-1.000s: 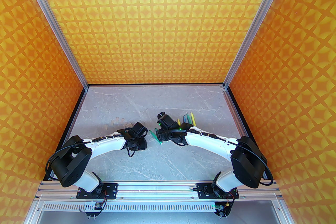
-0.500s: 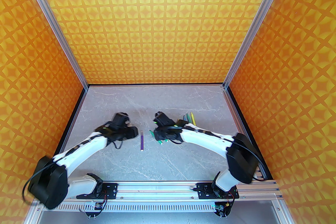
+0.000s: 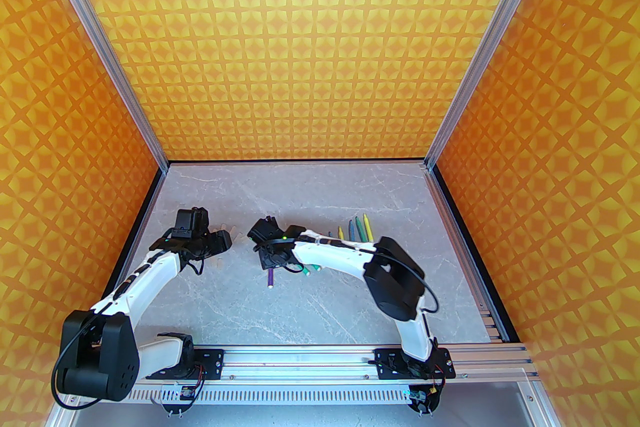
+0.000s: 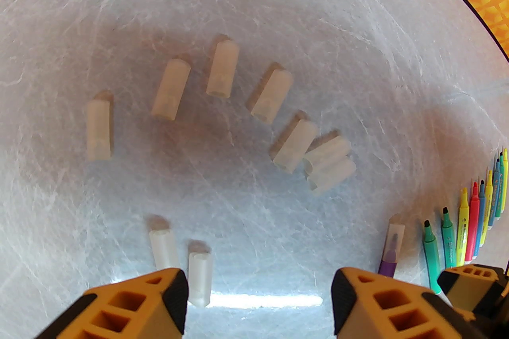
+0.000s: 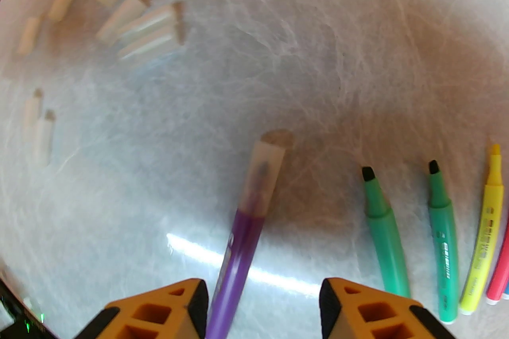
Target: Open the pen caps
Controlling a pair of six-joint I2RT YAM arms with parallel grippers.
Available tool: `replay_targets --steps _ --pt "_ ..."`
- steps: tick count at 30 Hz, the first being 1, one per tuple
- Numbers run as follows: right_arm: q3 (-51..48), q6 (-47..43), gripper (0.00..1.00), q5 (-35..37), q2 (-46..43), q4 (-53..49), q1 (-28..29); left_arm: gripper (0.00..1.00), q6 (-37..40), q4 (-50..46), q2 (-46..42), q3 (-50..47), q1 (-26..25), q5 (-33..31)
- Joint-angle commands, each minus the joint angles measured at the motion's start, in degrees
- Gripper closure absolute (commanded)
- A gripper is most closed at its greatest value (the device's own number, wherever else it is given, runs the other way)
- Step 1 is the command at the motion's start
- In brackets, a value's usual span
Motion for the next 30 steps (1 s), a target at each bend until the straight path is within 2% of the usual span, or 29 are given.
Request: replay_targets --steps 1,8,15,30 --pt "3.8 3.6 0.52 1.2 2.7 -4.8 0.9 0.36 2.0 1.7 0.4 1.1 0.6 1.3" --pt "8.3 6.5 0.54 -0.6 6.3 -9.6 2.8 0.35 2.6 3.1 1.5 2.0 0.7 1.3" --pt "9.4 9.8 0.61 -3.0 8.4 -11.2 2.9 0.35 4.0 2.8 2.9 3.3 1.0 1.3" --pt "14.8 9.9 0.70 -4.1 14.2 -17.0 2.5 0.35 4.2 3.7 3.2 3.0 1.0 2.3"
